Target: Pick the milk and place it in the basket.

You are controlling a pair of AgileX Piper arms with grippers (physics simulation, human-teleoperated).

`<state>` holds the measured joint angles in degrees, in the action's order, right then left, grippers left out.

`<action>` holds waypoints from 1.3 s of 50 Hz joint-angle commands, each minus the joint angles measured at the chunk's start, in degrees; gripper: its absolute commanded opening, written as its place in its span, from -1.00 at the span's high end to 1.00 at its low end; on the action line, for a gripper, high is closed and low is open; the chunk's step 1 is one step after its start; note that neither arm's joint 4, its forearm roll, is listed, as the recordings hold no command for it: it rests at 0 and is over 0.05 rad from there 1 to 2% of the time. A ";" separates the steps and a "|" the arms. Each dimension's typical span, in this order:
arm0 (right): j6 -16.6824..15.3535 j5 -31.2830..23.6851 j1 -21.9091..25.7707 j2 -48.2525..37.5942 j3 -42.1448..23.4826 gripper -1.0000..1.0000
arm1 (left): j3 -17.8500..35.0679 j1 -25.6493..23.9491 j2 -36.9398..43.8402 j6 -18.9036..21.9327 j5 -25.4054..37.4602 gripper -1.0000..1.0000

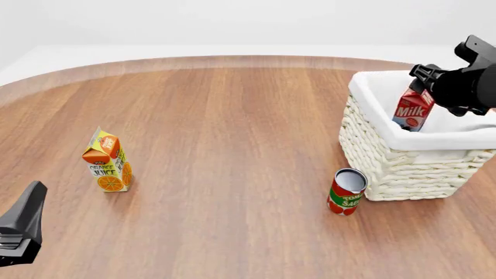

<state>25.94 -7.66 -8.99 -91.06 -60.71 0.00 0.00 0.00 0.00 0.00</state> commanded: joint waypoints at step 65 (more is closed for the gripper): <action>2.26 4.70 0.22 -2.80 2.10 -1.00 | 0.00 0.00 0.00 0.00 0.00 -1.00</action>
<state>25.05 -3.90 -9.27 -94.26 -58.64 0.00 0.00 0.00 0.00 0.00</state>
